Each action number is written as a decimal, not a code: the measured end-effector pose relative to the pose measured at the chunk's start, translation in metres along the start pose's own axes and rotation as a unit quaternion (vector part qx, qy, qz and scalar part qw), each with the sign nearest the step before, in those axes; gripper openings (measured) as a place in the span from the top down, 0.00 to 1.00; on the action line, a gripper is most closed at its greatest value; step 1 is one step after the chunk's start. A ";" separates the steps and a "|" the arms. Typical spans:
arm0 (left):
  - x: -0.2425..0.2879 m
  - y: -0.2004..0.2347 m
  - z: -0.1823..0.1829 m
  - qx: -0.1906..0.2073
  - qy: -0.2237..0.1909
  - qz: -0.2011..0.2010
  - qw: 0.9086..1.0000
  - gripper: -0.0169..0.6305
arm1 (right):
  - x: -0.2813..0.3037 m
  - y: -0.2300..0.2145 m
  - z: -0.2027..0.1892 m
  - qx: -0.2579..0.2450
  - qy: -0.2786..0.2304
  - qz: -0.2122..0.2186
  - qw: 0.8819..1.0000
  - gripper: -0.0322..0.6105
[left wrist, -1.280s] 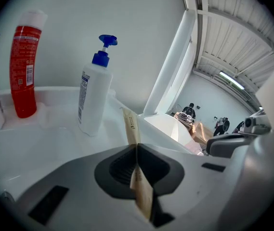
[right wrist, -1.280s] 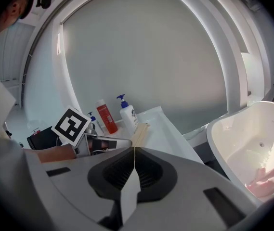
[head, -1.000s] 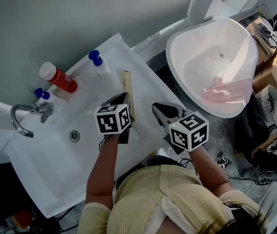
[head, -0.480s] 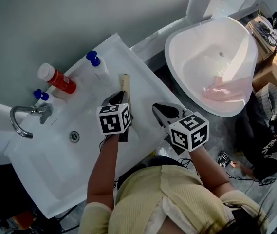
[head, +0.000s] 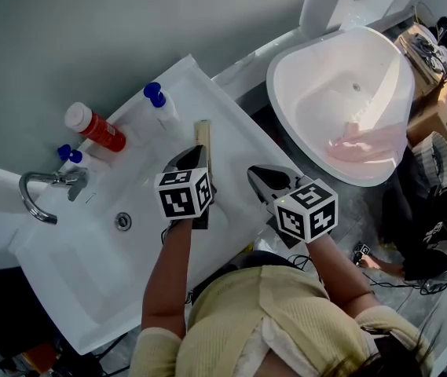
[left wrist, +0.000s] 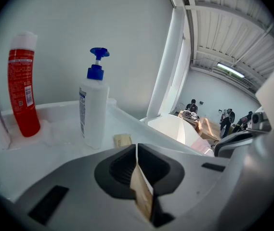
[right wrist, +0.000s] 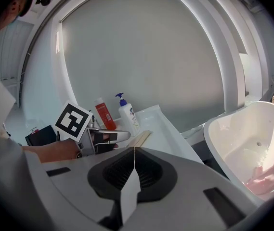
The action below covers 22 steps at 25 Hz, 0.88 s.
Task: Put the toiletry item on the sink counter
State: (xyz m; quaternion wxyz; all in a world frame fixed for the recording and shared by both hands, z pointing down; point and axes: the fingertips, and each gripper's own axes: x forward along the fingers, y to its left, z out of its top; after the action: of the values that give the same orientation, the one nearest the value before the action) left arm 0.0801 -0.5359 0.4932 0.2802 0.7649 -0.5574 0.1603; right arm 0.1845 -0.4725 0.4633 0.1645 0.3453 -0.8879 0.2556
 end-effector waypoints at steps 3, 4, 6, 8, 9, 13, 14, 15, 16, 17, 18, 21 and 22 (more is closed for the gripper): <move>-0.006 -0.001 0.000 0.005 0.002 -0.004 1.000 0.91 | 0.000 0.003 0.000 0.000 -0.001 -0.005 1.000 0.91; -0.008 0.000 0.001 0.005 0.001 -0.006 1.000 0.91 | 0.000 0.004 0.000 0.000 -0.001 -0.007 1.000 0.91; -0.014 0.003 0.002 0.002 -0.003 -0.009 1.000 0.91 | 0.002 0.007 -0.001 0.001 -0.001 -0.012 1.000 0.91; -0.019 0.007 0.002 -0.001 -0.006 -0.012 1.000 0.91 | 0.004 0.011 -0.002 0.000 -0.001 -0.015 1.000 0.91; -0.022 0.008 0.002 -0.002 -0.008 -0.014 1.000 0.91 | 0.005 0.014 -0.003 0.000 -0.001 -0.017 1.000 0.91; -0.034 0.012 -0.002 -0.011 -0.010 -0.023 1.000 0.91 | 0.007 0.025 -0.004 0.000 -0.002 -0.021 1.000 0.91; -0.037 0.013 -0.003 -0.014 -0.010 -0.025 1.000 0.91 | 0.007 0.028 -0.004 0.000 -0.002 -0.022 1.000 0.91; -0.040 0.015 -0.004 -0.017 -0.009 -0.028 0.999 0.91 | 0.008 0.030 -0.004 -0.001 -0.003 -0.024 1.000 0.91; -0.043 0.017 -0.005 -0.017 -0.008 -0.028 0.999 0.91 | 0.008 0.033 -0.003 -0.001 -0.003 -0.025 1.000 0.91; -0.047 0.019 -0.005 -0.017 -0.009 -0.028 0.999 0.91 | 0.009 0.036 -0.004 -0.002 -0.004 -0.027 1.000 0.91; -0.051 0.021 -0.006 -0.016 -0.010 -0.028 0.999 0.91 | 0.009 0.039 -0.004 -0.002 -0.004 -0.030 1.000 0.91; -0.063 0.024 -0.005 -0.016 -0.014 -0.031 0.999 0.91 | 0.009 0.048 -0.005 -0.003 -0.005 -0.035 0.999 0.91; -0.068 0.024 -0.006 -0.016 -0.015 -0.033 0.999 0.91 | 0.008 0.051 -0.005 -0.003 -0.006 -0.037 0.999 0.91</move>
State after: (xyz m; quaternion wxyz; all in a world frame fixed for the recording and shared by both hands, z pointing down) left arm 0.0353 -0.4862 0.4661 0.2892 0.7806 -0.5386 0.1301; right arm 0.1440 -0.4422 0.4541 0.1699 0.3789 -0.8763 0.2444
